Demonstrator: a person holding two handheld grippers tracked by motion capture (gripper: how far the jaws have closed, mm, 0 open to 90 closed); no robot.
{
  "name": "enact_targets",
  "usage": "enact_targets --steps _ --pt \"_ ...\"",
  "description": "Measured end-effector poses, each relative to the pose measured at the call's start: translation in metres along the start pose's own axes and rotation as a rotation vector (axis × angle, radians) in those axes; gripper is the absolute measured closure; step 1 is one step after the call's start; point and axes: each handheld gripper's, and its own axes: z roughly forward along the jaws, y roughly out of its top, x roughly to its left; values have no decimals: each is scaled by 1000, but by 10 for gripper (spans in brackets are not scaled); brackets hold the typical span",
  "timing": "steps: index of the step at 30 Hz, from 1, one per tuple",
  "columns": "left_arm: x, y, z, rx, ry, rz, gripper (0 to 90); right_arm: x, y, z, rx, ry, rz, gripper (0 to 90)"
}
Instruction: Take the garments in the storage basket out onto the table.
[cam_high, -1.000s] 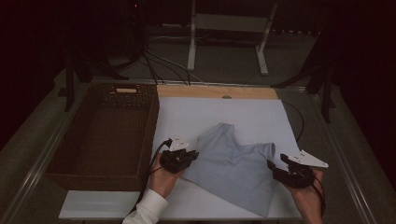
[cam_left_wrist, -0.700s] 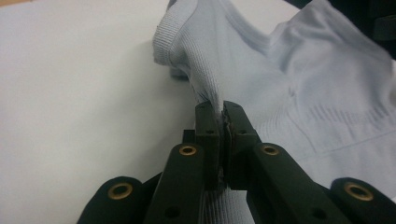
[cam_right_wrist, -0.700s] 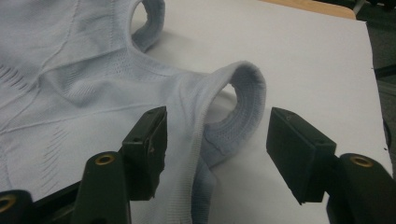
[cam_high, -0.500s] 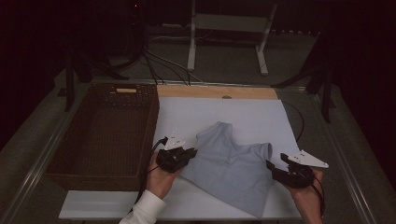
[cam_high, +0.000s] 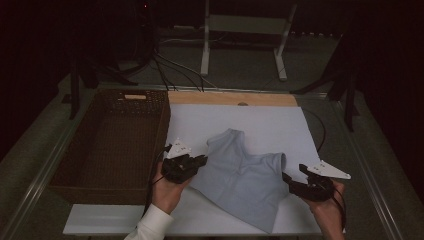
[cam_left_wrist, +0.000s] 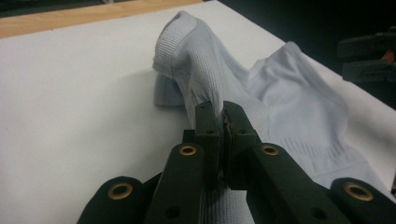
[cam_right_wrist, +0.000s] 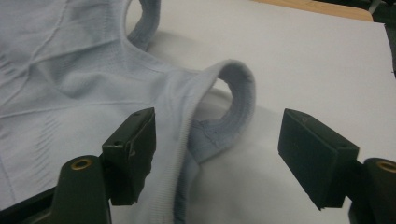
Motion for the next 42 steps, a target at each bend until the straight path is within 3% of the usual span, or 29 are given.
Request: enact_targets --steps 15,30,42 --pt "6 15 -33 -81 -9 -75 872 3 0 2 6 5 -18 277" --pt "32 28 -62 -141 41 -151 873 5 1 2 8 7 -23 277" --pt "49 34 -87 -184 91 -176 873 6 1 3 10 17 -26 270"
